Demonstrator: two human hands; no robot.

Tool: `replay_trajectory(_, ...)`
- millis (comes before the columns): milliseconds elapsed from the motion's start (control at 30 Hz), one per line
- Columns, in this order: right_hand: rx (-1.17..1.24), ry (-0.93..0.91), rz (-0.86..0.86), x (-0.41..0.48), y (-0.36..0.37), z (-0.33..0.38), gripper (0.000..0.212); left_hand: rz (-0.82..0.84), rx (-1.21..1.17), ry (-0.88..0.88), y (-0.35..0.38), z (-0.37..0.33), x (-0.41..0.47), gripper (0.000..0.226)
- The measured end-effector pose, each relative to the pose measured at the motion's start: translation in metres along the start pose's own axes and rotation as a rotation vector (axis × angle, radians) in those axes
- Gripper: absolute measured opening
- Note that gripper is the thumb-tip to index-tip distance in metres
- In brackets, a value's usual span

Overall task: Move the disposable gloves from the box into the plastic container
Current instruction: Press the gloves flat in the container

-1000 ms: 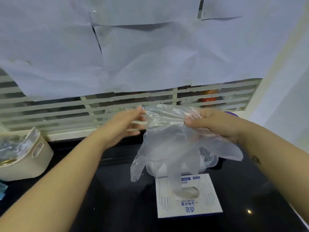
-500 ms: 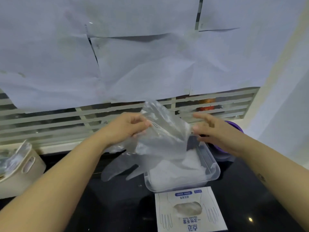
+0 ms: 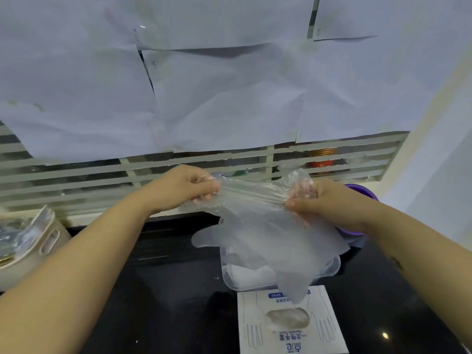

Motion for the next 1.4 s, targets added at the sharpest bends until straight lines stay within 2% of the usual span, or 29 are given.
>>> replay_trajectory(67, -0.001, 0.028, -0.02, 0.002, -0.002, -0.013, 0.031, -0.119, -0.083, -0.057, -0.008, 0.022, 0.005, 0.023)
replay_trajectory(167, 0.003, 0.118, -0.085, 0.012, -0.004, -0.039, 0.023, -0.319, -0.283, -0.168, -0.008, 0.047, 0.006, 0.017)
replay_trajectory(200, 0.018, 0.149, -0.084, 0.015, -0.002, -0.05, 0.022, -0.286, -0.307, -0.195, 0.004, 0.051, 0.007, 0.017)
replay_trajectory(300, 0.101, 0.172, -0.044, 0.021, 0.004, -0.066, 0.019, 0.01, -0.174, -0.188, 0.052, 0.046, 0.008, 0.038)
replay_trajectory(367, 0.143, 0.182, 0.007, 0.025, 0.007, -0.074, 0.018, 0.082, -0.138, -0.154, 0.075, 0.04, 0.014, 0.028)
replay_trajectory(467, 0.192, 0.197, 0.044, 0.028, 0.008, -0.084, 0.017, 0.042, -0.221, -0.19, 0.087, 0.043, 0.024, 0.021)
replay_trajectory(600, 0.168, 0.251, -0.027, 0.029, -0.004, -0.103, 0.011, -0.065, -0.539, -0.316, 0.086, 0.066, 0.03, 0.018)
replay_trajectory(667, 0.137, 0.271, -0.059, 0.031, -0.008, -0.112, 0.009, -0.18, -0.676, -0.414, 0.08, 0.078, 0.025, 0.02)
replay_trajectory(700, 0.112, 0.272, -0.072, 0.033, -0.008, -0.116, 0.008, -0.289, -0.627, -0.442, 0.073, 0.083, 0.022, 0.018)
replay_trajectory(733, 0.071, 0.273, -0.076, 0.036, -0.006, -0.118, 0.008, -0.419, -0.481, -0.442, 0.065, 0.085, 0.017, 0.016)
replay_trajectory(800, -0.058, 0.26, -0.072, 0.045, 0.002, -0.121, 0.008, -0.614, -0.091, -0.291, 0.055, 0.061, 0.012, 0.01)
replay_trajectory(833, -0.128, 0.242, -0.076, 0.049, 0.007, -0.12, 0.008, -0.588, 0.061, -0.157, 0.063, 0.04, 0.013, 0.011)
replay_trajectory(867, -0.192, 0.219, -0.09, 0.053, 0.014, -0.12, 0.011, -0.466, 0.199, -0.033, 0.08, 0.02, 0.017, 0.016)
replay_trajectory(933, -0.344, 0.166, -0.115, 0.059, 0.024, -0.117, 0.018, -0.067, 0.495, 0.081, 0.136, 0.005, 0.03, 0.036)
replay_trajectory(1000, -0.588, 0.108, -0.112, 0.059, 0.033, -0.111, 0.021, 0.274, 0.717, -0.029, 0.18, 0.023, 0.036, 0.05)
replay_trajectory(1067, -0.742, 0.056, -0.134, 0.058, 0.036, -0.111, 0.033, 0.444, 0.774, -0.155, 0.197, 0.039, 0.038, 0.052)
replay_trajectory(1167, -0.715, -0.03, -0.356, 0.05, 0.024, -0.105, 0.054, 0.522, 0.742, -0.186, 0.209, 0.049, 0.045, 0.049)
replay_trajectory(1233, -0.681, -0.24, -0.431, 0.045, 0.031, -0.087, 0.05, 0.538, 0.676, -0.177, 0.214, 0.051, 0.048, 0.048)
replay_trajectory(1300, -0.622, -0.334, -0.219, 0.049, 0.055, -0.08, 0.043, 0.535, 0.584, -0.155, 0.219, 0.052, 0.053, 0.047)
replay_trajectory(1400, -0.6, -0.088, 0.218, 0.063, 0.098, -0.115, 0.055, 0.498, 0.468, -0.166, 0.221, 0.058, 0.059, 0.045)
Point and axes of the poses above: each hand's wrist, its own x-axis towards the middle knuckle, its own y-axis out of the palm, z = x × y, the point moved 7 cm from there along x, towards the middle knuckle, and after that the axes turned 1 degree about -z, right-handed, at the moved point
